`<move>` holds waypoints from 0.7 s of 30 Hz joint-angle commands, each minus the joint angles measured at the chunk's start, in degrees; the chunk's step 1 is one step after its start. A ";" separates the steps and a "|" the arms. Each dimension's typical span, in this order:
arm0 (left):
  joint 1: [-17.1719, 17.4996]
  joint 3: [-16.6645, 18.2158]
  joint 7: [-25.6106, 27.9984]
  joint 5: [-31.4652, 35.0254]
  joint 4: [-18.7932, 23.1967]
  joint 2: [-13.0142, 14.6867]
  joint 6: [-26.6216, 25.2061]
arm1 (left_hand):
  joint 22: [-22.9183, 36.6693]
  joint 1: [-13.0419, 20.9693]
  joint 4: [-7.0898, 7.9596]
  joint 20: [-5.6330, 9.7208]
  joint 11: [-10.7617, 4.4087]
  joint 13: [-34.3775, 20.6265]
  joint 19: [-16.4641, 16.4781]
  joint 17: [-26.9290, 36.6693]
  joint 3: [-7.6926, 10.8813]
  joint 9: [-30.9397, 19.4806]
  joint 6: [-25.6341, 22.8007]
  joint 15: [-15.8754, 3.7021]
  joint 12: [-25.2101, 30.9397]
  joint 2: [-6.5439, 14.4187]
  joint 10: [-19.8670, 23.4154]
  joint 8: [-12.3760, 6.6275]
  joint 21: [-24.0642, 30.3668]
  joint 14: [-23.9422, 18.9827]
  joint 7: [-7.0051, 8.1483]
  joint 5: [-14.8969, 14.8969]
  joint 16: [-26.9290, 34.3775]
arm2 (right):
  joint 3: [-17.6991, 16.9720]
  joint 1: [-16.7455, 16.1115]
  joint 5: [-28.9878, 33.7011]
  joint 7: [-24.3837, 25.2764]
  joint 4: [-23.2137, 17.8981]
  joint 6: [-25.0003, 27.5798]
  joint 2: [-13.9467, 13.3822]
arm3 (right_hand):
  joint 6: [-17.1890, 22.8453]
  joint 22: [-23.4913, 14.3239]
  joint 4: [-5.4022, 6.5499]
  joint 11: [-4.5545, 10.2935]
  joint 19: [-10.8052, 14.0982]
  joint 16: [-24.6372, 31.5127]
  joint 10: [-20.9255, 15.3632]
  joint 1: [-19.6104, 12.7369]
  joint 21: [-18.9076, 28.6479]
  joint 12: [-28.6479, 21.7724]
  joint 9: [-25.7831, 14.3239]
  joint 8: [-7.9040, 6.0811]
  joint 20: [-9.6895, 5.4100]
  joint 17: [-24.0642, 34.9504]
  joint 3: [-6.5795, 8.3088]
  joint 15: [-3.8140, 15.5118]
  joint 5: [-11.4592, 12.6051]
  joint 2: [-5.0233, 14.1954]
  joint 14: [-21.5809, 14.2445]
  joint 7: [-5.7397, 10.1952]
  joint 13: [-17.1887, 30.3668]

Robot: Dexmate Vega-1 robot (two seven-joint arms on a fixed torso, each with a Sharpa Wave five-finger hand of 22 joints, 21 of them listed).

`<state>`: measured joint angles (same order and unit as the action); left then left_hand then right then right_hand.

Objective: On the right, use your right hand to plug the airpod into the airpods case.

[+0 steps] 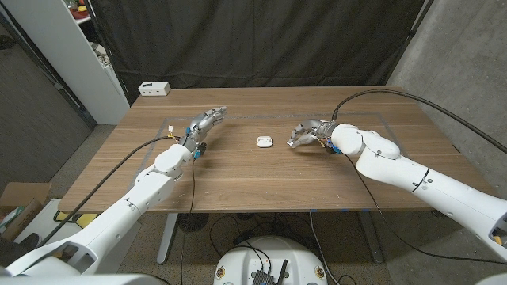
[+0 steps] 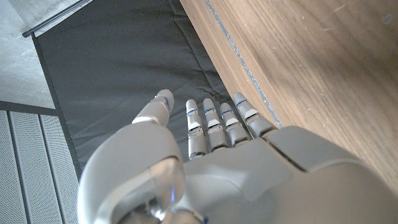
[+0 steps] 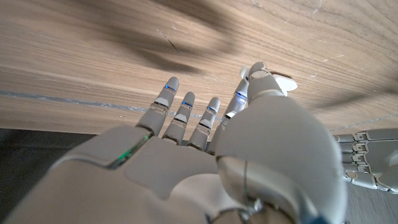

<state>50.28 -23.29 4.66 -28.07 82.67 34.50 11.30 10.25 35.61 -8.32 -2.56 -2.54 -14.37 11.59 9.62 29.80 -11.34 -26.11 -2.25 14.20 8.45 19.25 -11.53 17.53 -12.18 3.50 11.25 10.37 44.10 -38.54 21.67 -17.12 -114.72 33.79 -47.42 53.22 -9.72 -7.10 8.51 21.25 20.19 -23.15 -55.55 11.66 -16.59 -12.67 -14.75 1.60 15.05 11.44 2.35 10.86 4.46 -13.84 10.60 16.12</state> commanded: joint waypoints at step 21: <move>-3.36 -0.01 -5.17 -0.35 -6.31 1.11 2.86 | 0.27 0.02 -0.30 -0.24 0.50 0.01 0.61 -0.02 0.40 -0.11 -0.38 -1.93 -0.03 0.37 0.17 0.10 -0.43 -0.36 -0.41 0.41 -0.18 | 10.05 7.99 3.21 -1.72 1.46 6.08 7.96 | 2.02 -0.31 0.00 -0.91 0.99 0.61 -0.74 1.43 0.18 -0.28 -0.50 -0.34 0.29 0.09 -1.11 7.13 0.48 -0.10 -0.70 -1.10 0.67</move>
<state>48.10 -23.24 1.31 -28.28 78.66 35.30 13.10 10.26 35.61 -8.47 -2.58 -2.54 -14.38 11.60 9.62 29.96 -11.33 -26.11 -2.25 14.20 8.45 19.25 -11.53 17.10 -12.18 3.49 11.25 10.37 50.65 -34.06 23.56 -17.65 -115.73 38.76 -42.64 54.66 -9.72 -7.10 7.76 21.72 20.44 -23.22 -54.63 11.65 -16.59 -12.87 -14.75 1.96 15.04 10.49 2.35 10.86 4.47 -13.84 9.58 16.65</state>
